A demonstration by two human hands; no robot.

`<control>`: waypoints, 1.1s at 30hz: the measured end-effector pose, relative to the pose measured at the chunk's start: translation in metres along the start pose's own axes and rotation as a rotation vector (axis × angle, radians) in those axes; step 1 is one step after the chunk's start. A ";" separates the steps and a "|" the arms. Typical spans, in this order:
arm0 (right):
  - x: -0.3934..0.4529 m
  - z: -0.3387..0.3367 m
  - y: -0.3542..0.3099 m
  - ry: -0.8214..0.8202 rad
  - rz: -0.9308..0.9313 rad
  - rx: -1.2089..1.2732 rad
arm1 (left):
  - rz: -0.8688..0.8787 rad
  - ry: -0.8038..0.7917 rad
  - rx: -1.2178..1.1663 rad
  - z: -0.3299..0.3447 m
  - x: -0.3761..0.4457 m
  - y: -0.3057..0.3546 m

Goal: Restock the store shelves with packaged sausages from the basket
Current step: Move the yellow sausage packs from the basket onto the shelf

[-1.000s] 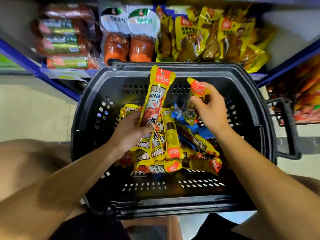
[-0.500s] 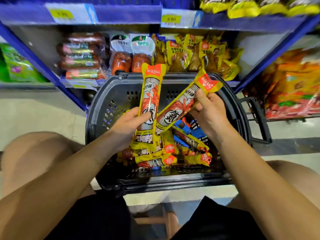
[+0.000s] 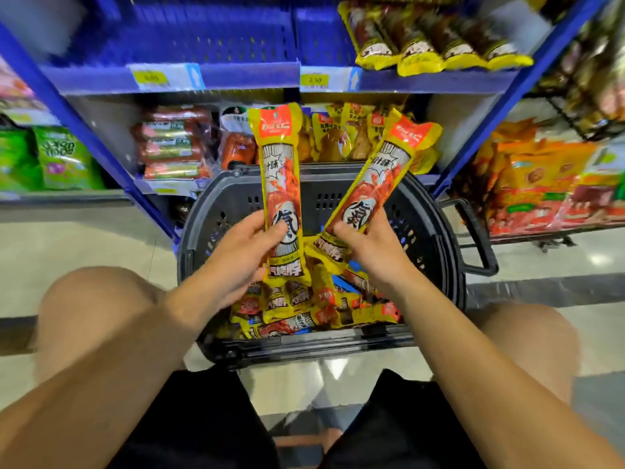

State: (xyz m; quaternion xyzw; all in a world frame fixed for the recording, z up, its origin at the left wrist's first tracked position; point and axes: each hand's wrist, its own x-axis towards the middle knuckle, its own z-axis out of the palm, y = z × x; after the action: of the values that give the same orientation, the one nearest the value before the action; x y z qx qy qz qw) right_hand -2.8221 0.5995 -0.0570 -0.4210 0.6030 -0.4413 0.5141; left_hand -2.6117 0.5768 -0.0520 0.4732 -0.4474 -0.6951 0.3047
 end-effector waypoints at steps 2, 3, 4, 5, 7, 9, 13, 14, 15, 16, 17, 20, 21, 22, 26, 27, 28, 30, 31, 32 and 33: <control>-0.003 -0.016 -0.013 0.017 -0.068 -0.124 | 0.033 0.003 0.033 -0.004 -0.001 0.011; -0.004 -0.023 -0.019 0.036 -0.101 -0.160 | 0.060 0.014 0.040 -0.004 -0.001 0.018; -0.005 -0.031 -0.025 0.055 -0.128 -0.172 | 0.090 0.037 0.058 -0.003 0.000 0.025; -0.005 -0.038 -0.030 0.070 -0.152 -0.173 | 0.121 0.068 0.083 -0.002 0.002 0.032; -0.005 -0.049 -0.040 0.074 -0.197 -0.177 | 0.168 0.112 0.148 0.000 0.006 0.047; -0.002 -0.057 -0.050 0.082 -0.215 -0.184 | 0.216 0.137 0.234 0.004 0.011 0.062; 0.007 -0.066 -0.073 0.130 -0.234 -0.273 | 0.311 0.250 0.376 0.013 0.025 0.092; 0.010 -0.069 -0.078 0.143 -0.237 -0.292 | 0.312 0.255 0.393 0.016 0.030 0.100; 0.014 -0.071 -0.084 0.160 -0.244 -0.307 | 0.312 0.258 0.413 0.018 0.035 0.107; 0.019 -0.073 -0.090 0.181 -0.252 -0.321 | 0.313 0.263 0.432 0.020 0.041 0.115; 0.023 -0.075 -0.096 0.204 -0.262 -0.339 | 0.315 0.266 0.442 0.022 0.047 0.122; 0.036 -0.080 -0.116 0.233 -0.308 -0.404 | 0.326 0.260 0.408 0.028 0.065 0.142; 0.039 -0.081 -0.122 0.227 -0.315 -0.416 | 0.324 0.269 0.402 0.030 0.072 0.148; 0.043 -0.082 -0.127 0.218 -0.313 -0.423 | 0.324 0.288 0.396 0.031 0.079 0.155; 0.055 -0.086 -0.145 0.202 -0.293 -0.440 | 0.348 0.339 0.439 0.033 0.104 0.184; 0.058 -0.087 -0.147 0.200 -0.283 -0.437 | 0.345 0.369 0.490 0.034 0.109 0.189; 0.060 -0.087 -0.149 0.195 -0.274 -0.432 | 0.352 0.403 0.526 0.033 0.113 0.193; 0.065 -0.086 -0.150 0.193 -0.264 -0.410 | 0.361 0.417 0.514 0.033 0.116 0.197; 0.067 -0.086 -0.150 0.194 -0.257 -0.398 | 0.355 0.392 0.483 0.033 0.115 0.197; 0.069 -0.085 -0.149 0.195 -0.247 -0.388 | 0.352 0.354 0.468 0.032 0.113 0.196; 0.071 -0.085 -0.148 0.197 -0.238 -0.378 | 0.355 0.318 0.482 0.030 0.111 0.195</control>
State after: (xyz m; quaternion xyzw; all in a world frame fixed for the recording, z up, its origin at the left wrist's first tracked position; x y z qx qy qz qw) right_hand -2.9063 0.5019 0.0755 -0.5329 0.6682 -0.4170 0.3094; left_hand -2.6804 0.4116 0.0874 0.5488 -0.6212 -0.4226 0.3664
